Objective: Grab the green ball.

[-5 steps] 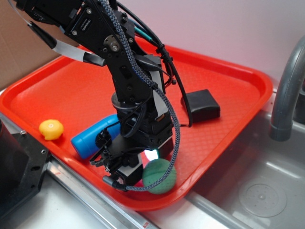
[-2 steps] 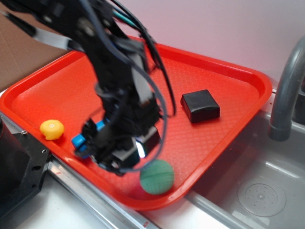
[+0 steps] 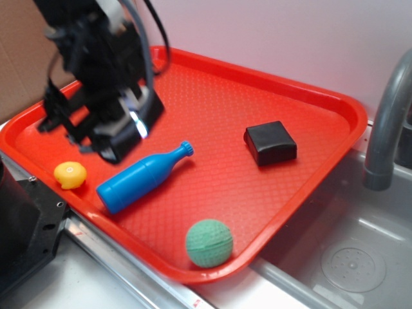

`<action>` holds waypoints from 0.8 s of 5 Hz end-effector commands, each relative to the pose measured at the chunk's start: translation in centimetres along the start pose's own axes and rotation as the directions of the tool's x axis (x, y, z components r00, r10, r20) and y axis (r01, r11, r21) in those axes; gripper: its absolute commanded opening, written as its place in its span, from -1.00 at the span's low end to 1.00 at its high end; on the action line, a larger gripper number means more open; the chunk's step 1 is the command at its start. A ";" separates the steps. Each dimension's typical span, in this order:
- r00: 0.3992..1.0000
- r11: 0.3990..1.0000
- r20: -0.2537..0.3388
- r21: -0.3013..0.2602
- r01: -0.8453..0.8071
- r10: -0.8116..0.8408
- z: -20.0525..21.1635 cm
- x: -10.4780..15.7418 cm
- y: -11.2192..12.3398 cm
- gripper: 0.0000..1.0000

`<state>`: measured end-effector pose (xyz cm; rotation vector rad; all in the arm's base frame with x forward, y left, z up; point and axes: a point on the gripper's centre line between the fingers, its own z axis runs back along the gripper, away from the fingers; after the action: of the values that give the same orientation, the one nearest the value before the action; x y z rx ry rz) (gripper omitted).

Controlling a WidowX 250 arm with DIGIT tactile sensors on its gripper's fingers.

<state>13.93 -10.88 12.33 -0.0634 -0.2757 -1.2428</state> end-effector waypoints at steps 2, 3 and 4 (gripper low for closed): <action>0.980 0.974 -0.022 -0.113 0.195 -0.198 -4.6 0.6 -3.2 1.00; 0.964 0.951 0.001 -0.166 0.262 -0.266 -6.6 1.7 -3.7 1.00; 0.949 0.931 -0.020 -0.201 0.305 -0.315 -8.7 2.4 -4.2 1.00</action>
<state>13.96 -17.41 3.87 -0.1602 -0.0679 -1.5655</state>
